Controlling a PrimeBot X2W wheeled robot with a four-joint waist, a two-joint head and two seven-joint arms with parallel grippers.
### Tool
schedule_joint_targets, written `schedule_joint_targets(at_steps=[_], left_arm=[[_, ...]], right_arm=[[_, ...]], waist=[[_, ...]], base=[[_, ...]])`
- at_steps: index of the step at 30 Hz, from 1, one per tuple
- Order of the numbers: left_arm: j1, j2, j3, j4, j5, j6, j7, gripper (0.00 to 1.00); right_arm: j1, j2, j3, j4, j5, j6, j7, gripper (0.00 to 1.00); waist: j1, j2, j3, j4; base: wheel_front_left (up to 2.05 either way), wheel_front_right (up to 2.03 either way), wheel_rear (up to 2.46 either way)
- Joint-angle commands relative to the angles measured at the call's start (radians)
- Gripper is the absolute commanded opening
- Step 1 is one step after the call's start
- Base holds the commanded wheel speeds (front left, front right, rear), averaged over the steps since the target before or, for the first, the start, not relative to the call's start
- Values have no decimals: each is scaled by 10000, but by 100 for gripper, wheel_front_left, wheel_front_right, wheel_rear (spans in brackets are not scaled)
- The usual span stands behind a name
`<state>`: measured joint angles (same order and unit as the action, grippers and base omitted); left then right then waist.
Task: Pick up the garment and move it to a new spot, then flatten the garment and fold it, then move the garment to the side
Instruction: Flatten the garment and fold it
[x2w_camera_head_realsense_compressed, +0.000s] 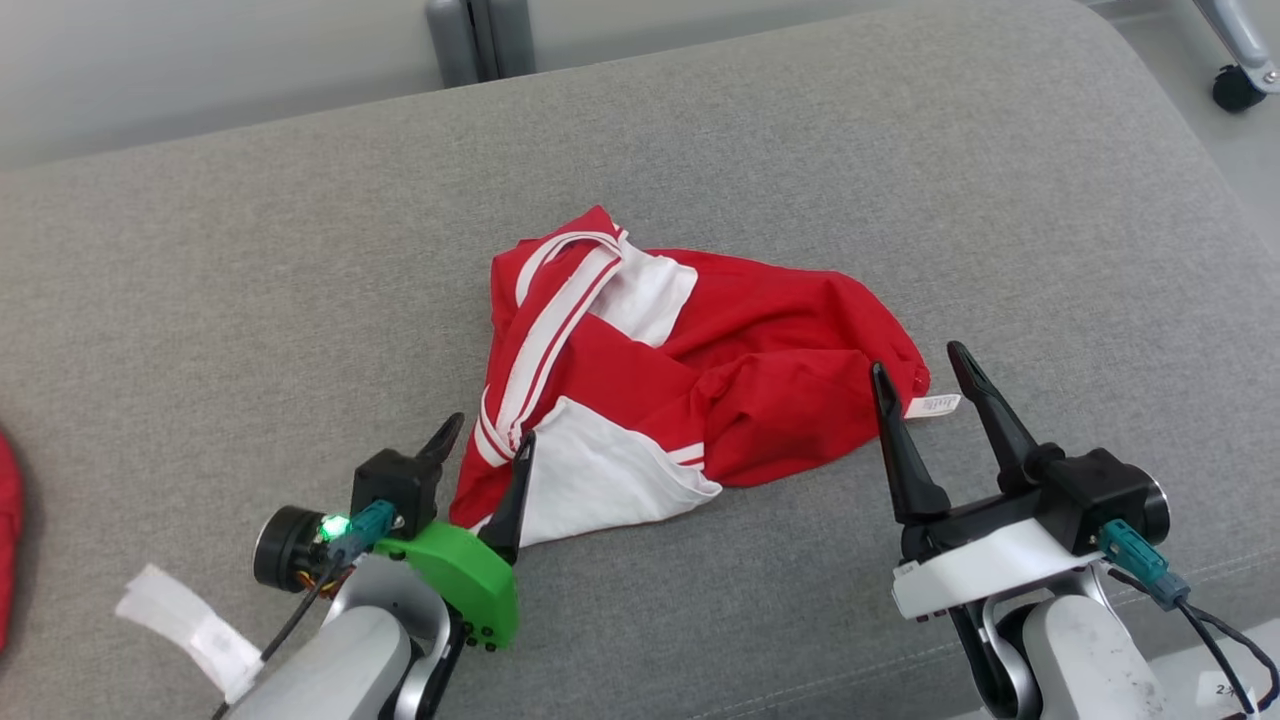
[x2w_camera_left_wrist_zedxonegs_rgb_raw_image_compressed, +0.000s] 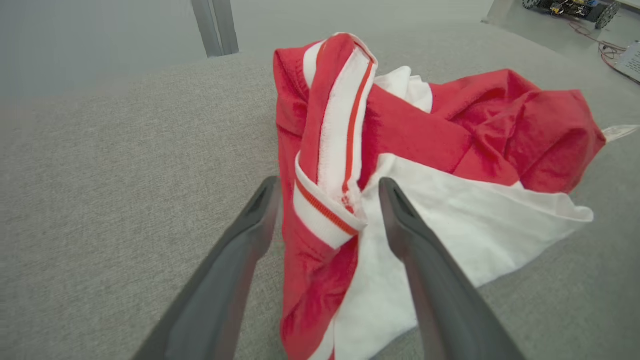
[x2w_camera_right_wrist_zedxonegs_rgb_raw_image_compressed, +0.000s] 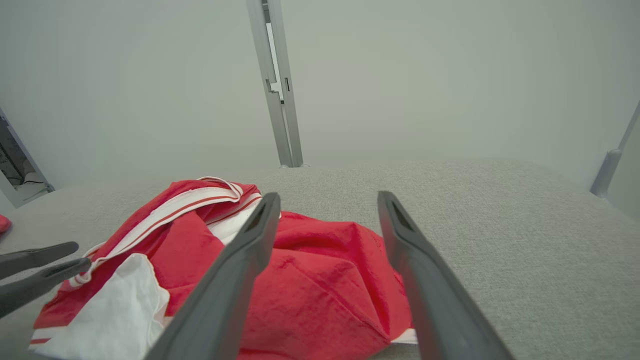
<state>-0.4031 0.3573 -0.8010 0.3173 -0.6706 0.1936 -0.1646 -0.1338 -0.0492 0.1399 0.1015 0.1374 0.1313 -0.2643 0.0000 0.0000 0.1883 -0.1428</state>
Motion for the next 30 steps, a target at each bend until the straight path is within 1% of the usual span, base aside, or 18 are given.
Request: schedule_joint_targets(at_steps=[1, 4, 6, 7, 8, 10, 11, 12, 13, 15, 16, 18, 20, 22, 23, 25, 27, 30], left_arm=[[-269, 16, -84, 274, 111, 44, 237, 100], [-645, 16, -234, 934, 373, 250, 584, 100], [-771, -9, -186, 1241, 383, 365, 529, 100], [-783, -17, -160, 1341, 354, 375, 511, 75], [-808, -36, -77, 1409, 258, 345, 421, 0], [-792, -32, 108, 1454, 45, 166, 241, 0], [-740, -141, 291, 1315, -227, 8, 115, 0], [-595, -317, 576, 1049, -828, -376, 69, 0], [-557, -412, 718, 884, -1123, -586, 86, 0], [-614, -663, 1272, 142, -2306, -1300, 413, 0], [-762, -660, 1464, -195, -2679, -1504, 614, 0], [-1106, -961, 1933, -1026, -3831, -1792, 1244, 0], [-1660, -1196, 2359, -1907, -4730, -1754, 1949, 0], [-2415, -1422, 2700, -2555, -5345, -1487, 2545, 0], [-2911, -1600, 2861, -2858, -5638, -1279, 2813, 0], [-3863, -2004, 3028, -3155, -5936, -960, 3186, 0], [-4809, -2351, 3064, -3147, -6061, -721, 3439, 0], [-6096, -2673, 3018, -2587, -5904, -481, 3470, 0]], right_arm=[[-129, -21, 26, -12, 61, -10, -2, 100], [-188, -24, 39, -60, 105, -10, -2, 100], [-182, -20, 13, -62, 118, -10, -2, 100], [-179, -21, -12, -60, 122, -12, -2, 100], [-180, -23, -29, -61, 130, -10, -2, 100], [-175, -21, -51, -59, 124, -10, -2, 100], [-158, -21, -65, -50, 114, -10, -2, 100], [-110, -21, -89, -38, 109, -12, -2, 100], [-83, -21, -107, -25, 112, -12, -1, 100], [-49, -21, -135, 2, 134, -12, -1, 100], [-58, -23, -137, 6, 154, -10, -1, 100], [-105, -18, -111, 23, 200, -10, -1, 100], [-137, -20, -69, 29, 245, -10, -1, 100], [-178, -20, -8, 40, 303, -10, -1, 100], [-215, -21, 28, 35, 350, -10, -1, 100], [-258, -20, 96, 15, 424, -10, -1, 100], [-308, -24, 122, -10, 523, -12, -1, 100], [-418, -15, 286, -2, 712, -10, -1, 100]], waist=[[0, 0, 174, -202], [0, 0, 295, -342], [0, 0, 346, -406], [0, 0, 359, -424], [0, 0, 374, -444], [0, 0, 362, -473], [0, 0, 333, -481], [0, 0, 280, -479], [0, 0, 249, -472], [0, 0, 158, -444], [0, 0, 133, -438], [0, 0, 68, -435], [0, 0, 9, -459], [0, 0, -21, -530], [0, 0, -19, -589], [0, 0, -8, -728], [0, 0, 29, -921], [0, 0, 94, -1369]], base=[[0, 0, 0], [0, 0, 0], [0, 0, 0], [0, 0, 0], [0, 0, 0], [0, 0, 0], [0, 0, 0], [0, 0, 0], [0, 0, 0], [0, 0, 0], [0, 0, 0], [0, 0, 0], [0, 0, 0], [0, 0, 0], [0, 0, 0], [0, 0, 0], [0, 0, 0], [0, 0, 0]])
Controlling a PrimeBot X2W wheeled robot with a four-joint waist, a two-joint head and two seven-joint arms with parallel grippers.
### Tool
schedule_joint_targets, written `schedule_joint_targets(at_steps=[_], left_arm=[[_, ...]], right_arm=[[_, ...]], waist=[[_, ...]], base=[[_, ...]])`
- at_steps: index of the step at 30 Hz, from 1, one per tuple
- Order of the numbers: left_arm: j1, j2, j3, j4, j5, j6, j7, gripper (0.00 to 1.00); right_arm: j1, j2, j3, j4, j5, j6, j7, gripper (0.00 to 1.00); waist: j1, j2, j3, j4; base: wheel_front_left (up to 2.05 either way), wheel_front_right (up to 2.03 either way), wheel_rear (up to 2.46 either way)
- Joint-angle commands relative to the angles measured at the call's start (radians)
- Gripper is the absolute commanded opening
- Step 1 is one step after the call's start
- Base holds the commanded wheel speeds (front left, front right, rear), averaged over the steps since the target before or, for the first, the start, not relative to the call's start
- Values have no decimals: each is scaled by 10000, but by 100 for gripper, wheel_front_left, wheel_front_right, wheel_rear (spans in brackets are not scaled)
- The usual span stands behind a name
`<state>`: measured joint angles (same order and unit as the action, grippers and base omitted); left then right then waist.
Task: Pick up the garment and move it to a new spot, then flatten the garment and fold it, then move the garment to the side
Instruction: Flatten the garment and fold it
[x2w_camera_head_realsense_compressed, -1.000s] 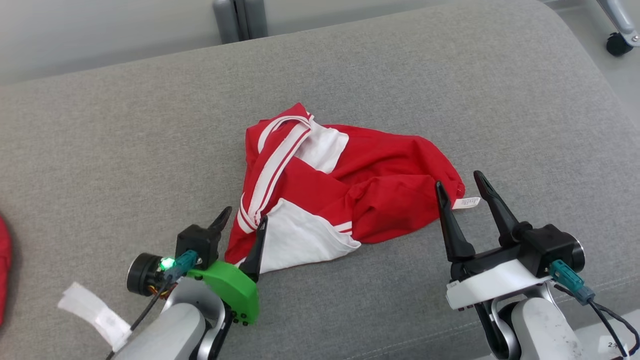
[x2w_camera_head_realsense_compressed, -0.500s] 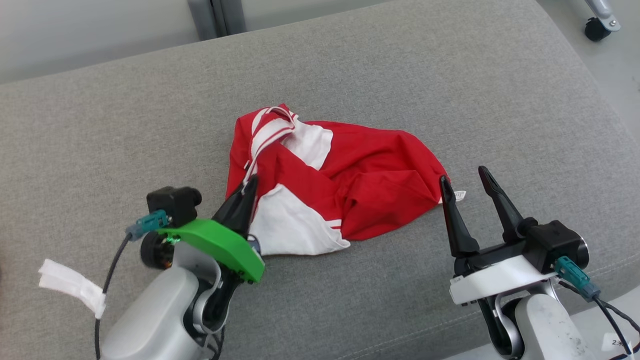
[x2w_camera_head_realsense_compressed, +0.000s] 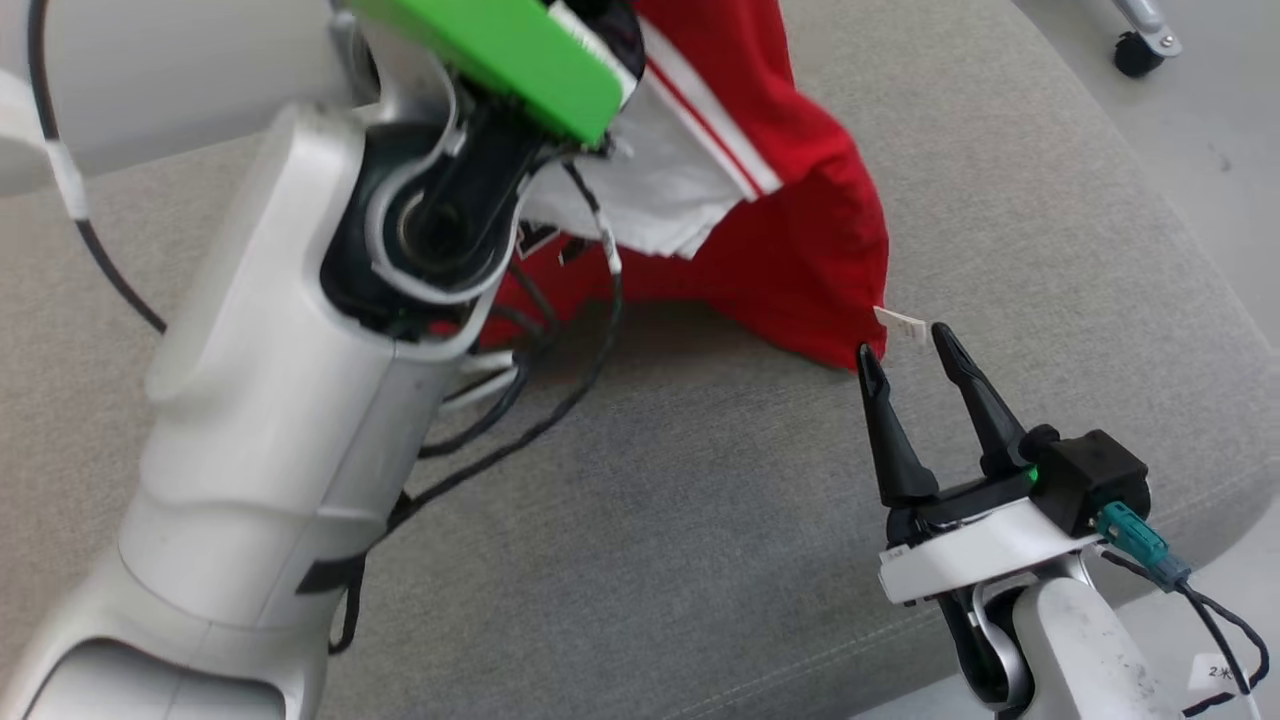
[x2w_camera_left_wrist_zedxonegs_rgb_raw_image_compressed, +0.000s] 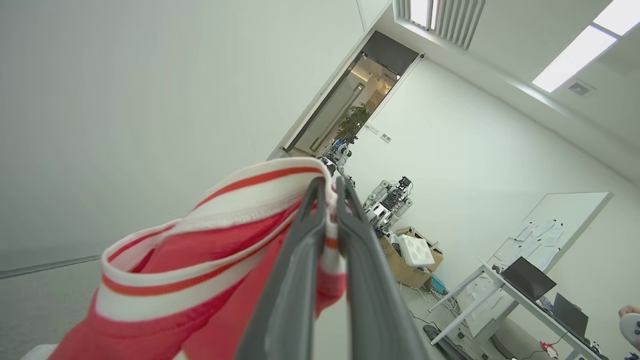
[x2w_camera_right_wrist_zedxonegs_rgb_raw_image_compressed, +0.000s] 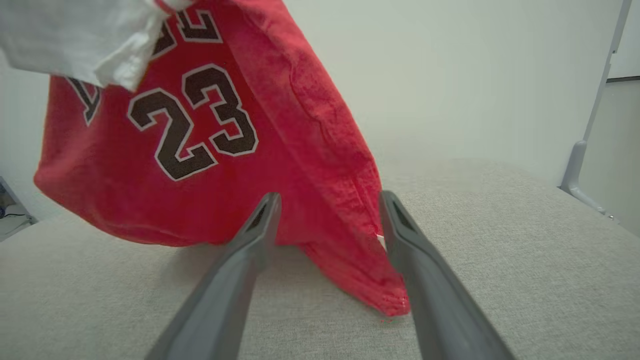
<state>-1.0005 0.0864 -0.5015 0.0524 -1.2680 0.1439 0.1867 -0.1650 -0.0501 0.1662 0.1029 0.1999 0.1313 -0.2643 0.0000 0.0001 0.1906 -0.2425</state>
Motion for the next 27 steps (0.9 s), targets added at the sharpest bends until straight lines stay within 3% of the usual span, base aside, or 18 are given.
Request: schedule_joint_targets(at_steps=[1, 6, 9, 15, 22, 27], left_arm=[[-552, -83, -4, 369, 60, 59, -146, 0], [-2314, -333, -110, 1777, -147, -12, -1113, 0], [-2855, -342, -412, 2211, -993, 51, -1906, 0], [-1974, -273, -1007, 2736, -1788, 335, -2464, 0], [1114, 1173, -794, 3025, -2130, 582, -2689, 0], [2690, 2412, -507, 3565, -1953, 469, -3145, 0]], right_arm=[[-105, -15, 12, -18, 164, -10, -1, 100], [30, -10, 53, 12, 336, -12, -1, 100], [155, -8, -11, 30, 322, -10, -1, 100], [339, -1, -240, 57, 155, -10, -1, 100], [284, -13, -351, -35, -26, -12, -1, 100], [356, -13, -393, -11, -205, -10, -1, 100]], waist=[[0, -1, 77, -533], [0, -1, 66, -1034], [0, -1, 9, -1078], [0, -1, -225, -578], [0, -1, -267, 135], [0, -1, -212, 496]], base=[[0, 0, 0], [0, 0, 0], [0, 0, 0], [0, 0, 0], [0, 0, 0], [0, 0, 0]])
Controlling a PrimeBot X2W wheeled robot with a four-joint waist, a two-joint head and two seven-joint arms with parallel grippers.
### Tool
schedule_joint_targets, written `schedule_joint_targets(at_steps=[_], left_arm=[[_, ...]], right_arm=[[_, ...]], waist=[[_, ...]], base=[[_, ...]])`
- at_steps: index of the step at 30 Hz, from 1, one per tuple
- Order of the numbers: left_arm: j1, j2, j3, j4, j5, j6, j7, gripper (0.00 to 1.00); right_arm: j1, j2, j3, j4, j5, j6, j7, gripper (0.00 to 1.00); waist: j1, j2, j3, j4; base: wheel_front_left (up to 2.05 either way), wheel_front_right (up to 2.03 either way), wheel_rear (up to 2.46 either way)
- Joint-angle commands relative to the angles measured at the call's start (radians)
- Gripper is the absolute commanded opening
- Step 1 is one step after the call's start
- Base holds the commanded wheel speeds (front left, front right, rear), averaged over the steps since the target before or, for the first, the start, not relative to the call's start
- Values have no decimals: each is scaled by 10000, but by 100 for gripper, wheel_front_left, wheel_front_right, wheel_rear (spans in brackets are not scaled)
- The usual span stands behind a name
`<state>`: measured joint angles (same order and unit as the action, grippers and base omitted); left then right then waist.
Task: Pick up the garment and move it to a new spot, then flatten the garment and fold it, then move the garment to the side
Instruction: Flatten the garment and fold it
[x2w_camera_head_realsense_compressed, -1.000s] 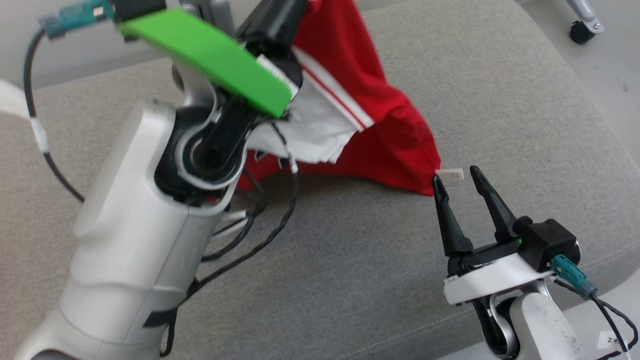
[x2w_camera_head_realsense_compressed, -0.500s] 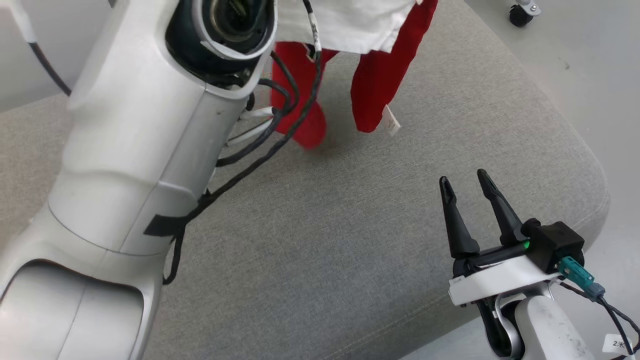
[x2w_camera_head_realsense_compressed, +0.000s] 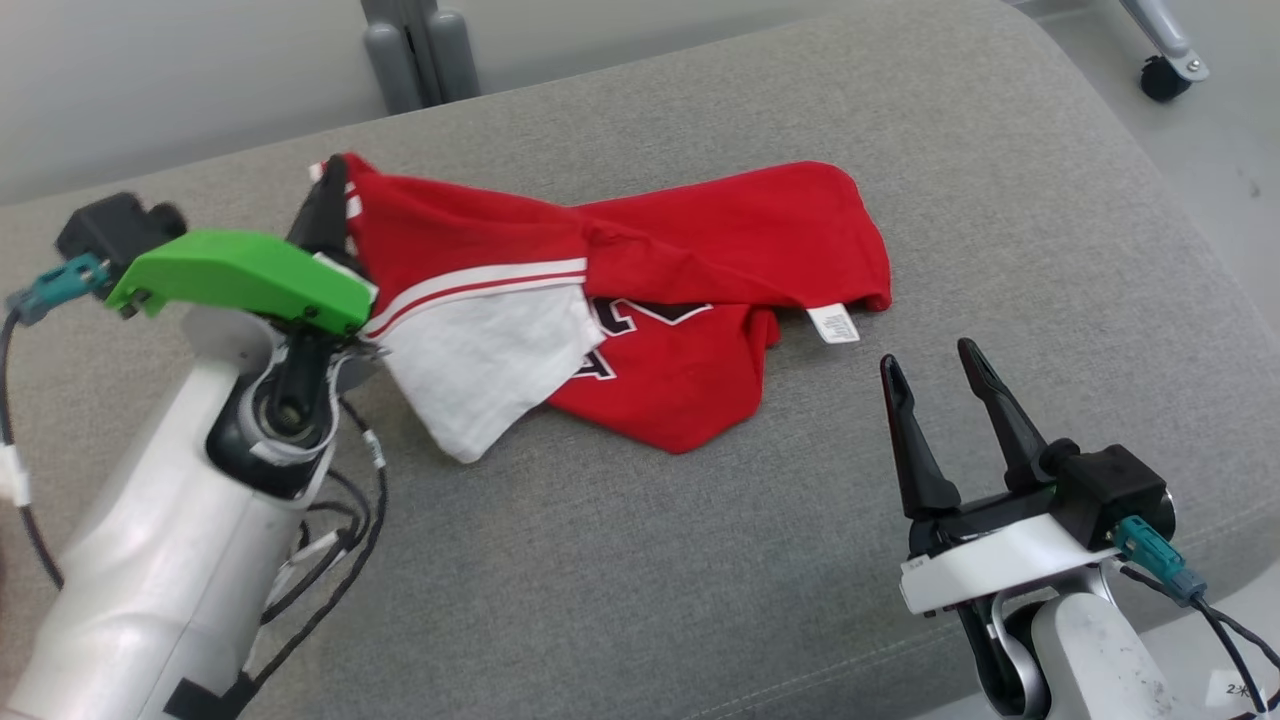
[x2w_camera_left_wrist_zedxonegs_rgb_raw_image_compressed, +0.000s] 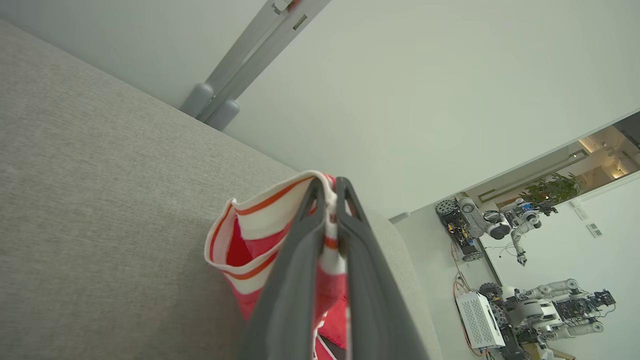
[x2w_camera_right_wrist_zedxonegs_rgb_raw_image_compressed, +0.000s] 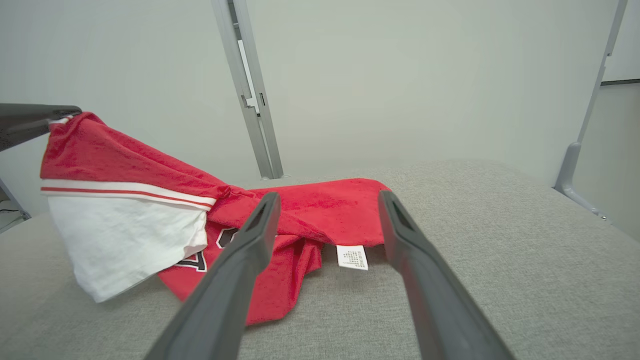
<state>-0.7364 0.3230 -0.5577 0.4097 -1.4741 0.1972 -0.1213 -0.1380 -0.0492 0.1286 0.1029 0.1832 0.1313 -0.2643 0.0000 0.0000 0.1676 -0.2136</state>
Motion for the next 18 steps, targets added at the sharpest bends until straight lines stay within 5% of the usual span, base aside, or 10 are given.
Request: schedule_joint_targets(at_steps=[1, 7, 8, 9, 14, 18], left_arm=[[228, 213, 58, 102, 167, -118, -105, 0], [563, 769, -87, 941, 713, -693, -581, 0], [494, 788, -138, 1045, 883, -853, -740, 30], [382, 828, -212, 1065, 1128, -1043, -901, 100], [388, 915, -597, 660, 3131, -1613, -1425, 100], [1582, 630, 200, -893, 5881, -922, -1415, 100]], right_arm=[[78, -23, -7, -9, -62, -10, -1, 100], [-34, -23, 53, -30, -223, -12, -1, 100], [-58, -23, 59, -30, -242, -11, -1, 100], [-71, -21, 67, -34, -268, -11, -1, 100], [-50, -24, 47, -91, -331, -11, -1, 100], [43, -18, -191, -161, -394, -11, -1, 100]], waist=[[0, 0, 37, 241], [0, 0, 234, 414], [0, 0, 274, 435], [0, 0, 301, 449], [0, 0, 415, 532], [0, 0, 516, 759]], base=[[0, 0, 0], [0, 0, 0], [0, 0, 0], [0, 0, 0], [0, 0, 0], [0, 0, 0]])
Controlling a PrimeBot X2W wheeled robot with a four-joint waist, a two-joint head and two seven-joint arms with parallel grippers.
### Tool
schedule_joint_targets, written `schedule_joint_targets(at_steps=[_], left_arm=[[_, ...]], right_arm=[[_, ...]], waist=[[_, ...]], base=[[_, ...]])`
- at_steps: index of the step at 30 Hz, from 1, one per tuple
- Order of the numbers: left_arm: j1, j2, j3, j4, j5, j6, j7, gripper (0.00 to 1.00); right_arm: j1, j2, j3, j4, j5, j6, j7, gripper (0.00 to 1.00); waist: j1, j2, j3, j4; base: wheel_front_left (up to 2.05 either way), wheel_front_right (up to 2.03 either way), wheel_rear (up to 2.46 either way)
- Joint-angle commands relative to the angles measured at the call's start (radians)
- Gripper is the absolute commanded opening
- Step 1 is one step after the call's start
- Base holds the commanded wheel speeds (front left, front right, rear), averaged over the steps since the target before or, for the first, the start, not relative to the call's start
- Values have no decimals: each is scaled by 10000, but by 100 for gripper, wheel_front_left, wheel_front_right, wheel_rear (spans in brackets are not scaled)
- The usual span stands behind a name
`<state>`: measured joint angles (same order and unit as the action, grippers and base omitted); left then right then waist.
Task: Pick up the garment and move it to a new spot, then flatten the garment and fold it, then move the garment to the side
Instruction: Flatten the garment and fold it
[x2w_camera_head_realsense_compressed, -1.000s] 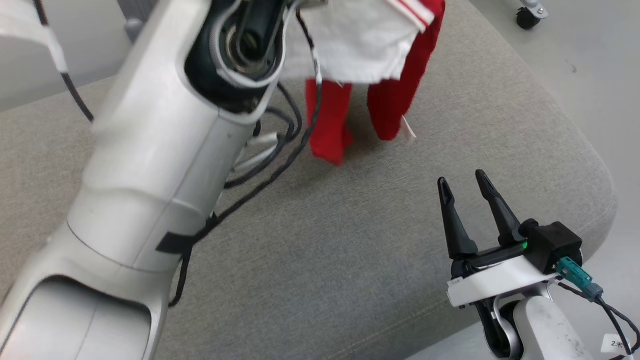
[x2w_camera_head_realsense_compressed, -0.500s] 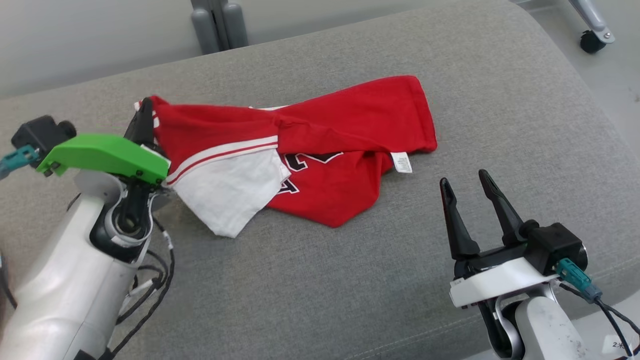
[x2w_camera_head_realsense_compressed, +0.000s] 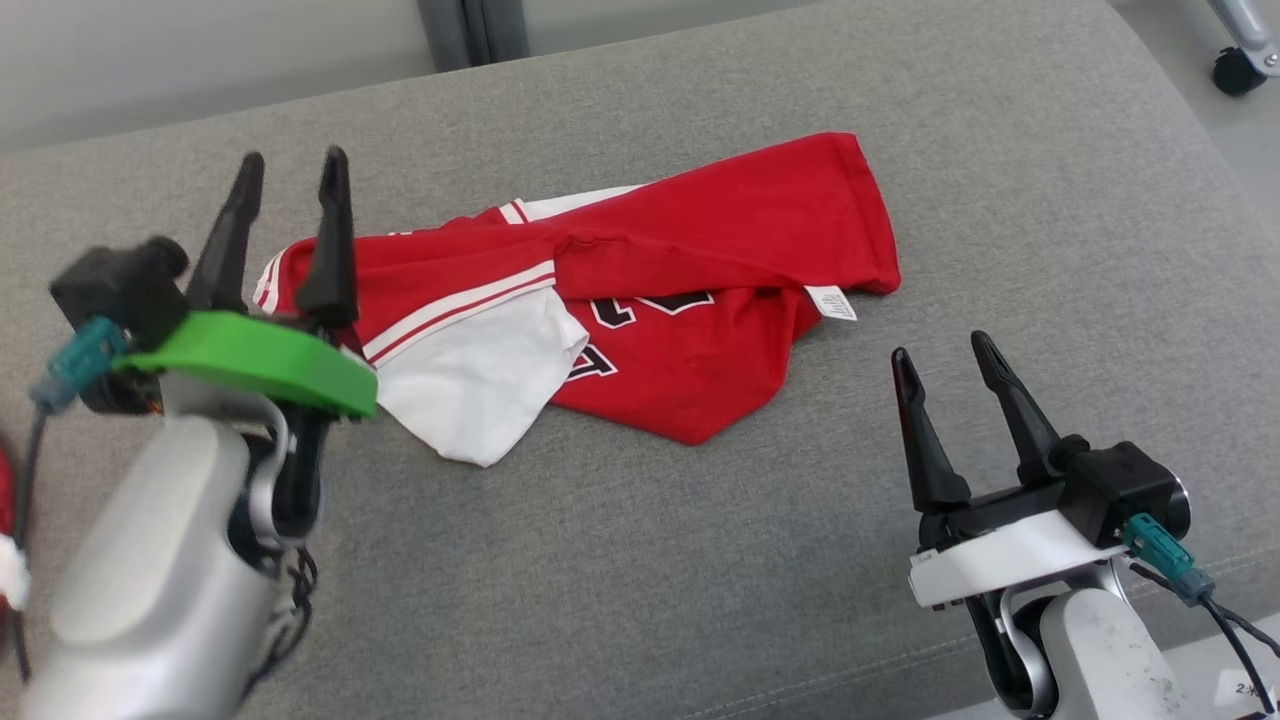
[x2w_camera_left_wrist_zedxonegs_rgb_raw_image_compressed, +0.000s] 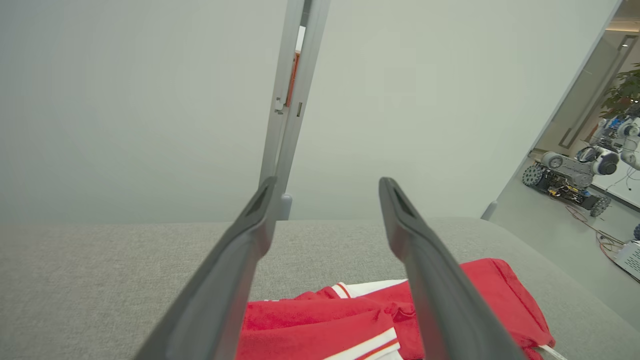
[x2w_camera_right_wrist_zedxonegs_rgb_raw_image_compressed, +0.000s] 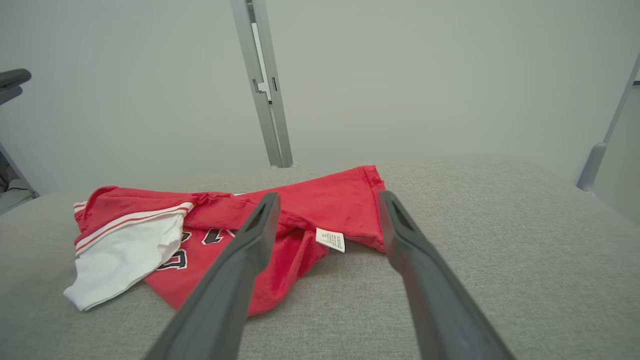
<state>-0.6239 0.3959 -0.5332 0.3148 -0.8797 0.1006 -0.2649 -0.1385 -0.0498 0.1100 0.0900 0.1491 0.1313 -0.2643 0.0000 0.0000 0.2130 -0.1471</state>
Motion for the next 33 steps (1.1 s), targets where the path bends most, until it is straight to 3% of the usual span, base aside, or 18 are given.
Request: schedule_joint_targets(at_steps=[1, 4, 6, 10, 17, 21, 30, 31, 32, 33], left_arm=[[1018, -343, 234, -394, 458, 244, 20, 100], [2357, -868, 669, -1234, 1358, 470, 10, 100], [3294, -1361, 722, -1340, 1516, 370, 9, 100], [4084, -1874, 353, -410, 1678, 68, 8, 100], [3186, -2320, 92, 2112, 1858, 106, 45, 100], [2651, -2486, 181, 2985, 1907, -157, 43, 100], [2475, -2697, 763, 3071, 2471, -586, 19, 100], [2546, -2728, 870, 2980, 2514, -642, 16, 53], [2614, -2754, 938, 2941, 2565, -682, 16, 23], [2693, -2782, 974, 2937, 2626, -788, 15, 0]], right_arm=[[38, -15, -59, -29, -55, -12, -1, 100], [-49, -15, -71, 16, -51, -11, -1, 100], [-96, -14, -36, 17, -48, -11, -1, 100], [-137, -15, 51, 14, -103, -11, -1, 100], [-326, -17, 124, -2, -198, -11, -1, 100], [-329, -17, 54, -6, -249, -12, -1, 100], [-243, -15, -80, -46, -270, -12, -1, 100], [-222, -15, -94, -52, -266, -12, -1, 100], [-218, -15, -105, -46, -259, -12, -1, 100], [-232, -14, -103, -30, -247, -12, -1, 100]], waist=[[0, 0, 76, 137], [0, 0, 100, 224], [0, 0, 106, 281], [0, 0, 149, 341], [0, 0, 337, 159], [0, 0, 457, -13], [0, 0, 568, -150], [0, 0, 559, -137], [0, 0, 549, -122], [0, 0, 535, -105]], base=[[0, 0, 0], [0, 0, 0], [0, 0, 0], [0, 0, 0], [0, 0, 0], [0, 0, 0], [0, 0, 0], [0, 0, 0], [0, 0, 0], [0, 0, 0]])
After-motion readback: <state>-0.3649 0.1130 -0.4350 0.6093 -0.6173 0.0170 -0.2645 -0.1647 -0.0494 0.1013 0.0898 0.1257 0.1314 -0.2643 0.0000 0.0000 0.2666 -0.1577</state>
